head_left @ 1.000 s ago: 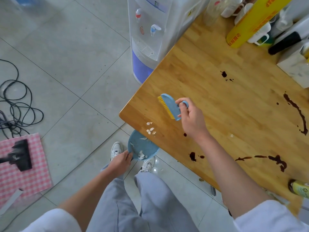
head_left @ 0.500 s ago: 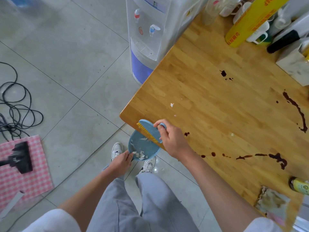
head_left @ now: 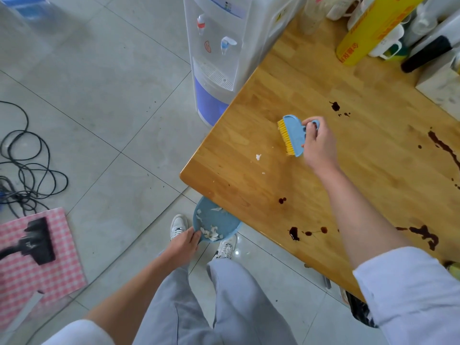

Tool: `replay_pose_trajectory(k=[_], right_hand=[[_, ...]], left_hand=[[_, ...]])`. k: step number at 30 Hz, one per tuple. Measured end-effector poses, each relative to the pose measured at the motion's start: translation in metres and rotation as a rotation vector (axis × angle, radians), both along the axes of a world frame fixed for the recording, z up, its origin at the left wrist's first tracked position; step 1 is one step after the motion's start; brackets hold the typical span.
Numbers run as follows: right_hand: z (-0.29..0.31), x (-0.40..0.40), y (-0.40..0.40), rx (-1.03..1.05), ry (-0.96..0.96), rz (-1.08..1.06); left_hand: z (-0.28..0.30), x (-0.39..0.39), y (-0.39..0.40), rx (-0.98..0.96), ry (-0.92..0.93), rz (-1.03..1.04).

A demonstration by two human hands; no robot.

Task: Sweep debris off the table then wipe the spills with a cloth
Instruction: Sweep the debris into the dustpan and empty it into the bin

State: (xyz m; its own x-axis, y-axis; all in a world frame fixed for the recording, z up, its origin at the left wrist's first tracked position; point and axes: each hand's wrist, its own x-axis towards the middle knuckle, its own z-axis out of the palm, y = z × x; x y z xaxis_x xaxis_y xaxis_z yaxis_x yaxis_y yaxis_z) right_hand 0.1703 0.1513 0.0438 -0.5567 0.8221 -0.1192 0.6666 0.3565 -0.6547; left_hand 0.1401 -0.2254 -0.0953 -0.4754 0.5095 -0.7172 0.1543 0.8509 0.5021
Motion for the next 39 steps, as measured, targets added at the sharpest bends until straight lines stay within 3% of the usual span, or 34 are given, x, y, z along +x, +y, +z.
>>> replay_pose_trajectory(k=[6,12,17,23,28,33,39], right_hand=[[-0.003,0.005,-0.053,-0.073,-0.066,0.272],[0.008,0.008,-0.014,0.016,-0.012,0.035],[-0.001,0.011,-0.052,-0.08,-0.095,0.261],[0.008,0.005,-0.025,-0.007,-0.063,0.094],[-0.003,0.005,-0.079,-0.099,-0.121,0.336],[-0.002,0.021,-0.118,-0.2,-0.078,0.409],[0.014,0.014,-0.07,-0.082,-0.049,0.239]], left_hand=[[-0.007,-0.003,-0.001,-0.002,-0.032,-0.13],[-0.01,-0.006,-0.003,-0.008,-0.076,-0.083],[-0.011,-0.004,-0.005,0.006,-0.079,-0.011],[-0.009,-0.004,-0.004,-0.014,-0.083,0.043],[-0.013,-0.003,-0.006,-0.013,-0.073,0.04],[-0.013,-0.003,-0.007,-0.003,-0.066,0.034],[-0.013,-0.002,-0.008,0.009,-0.017,0.002]])
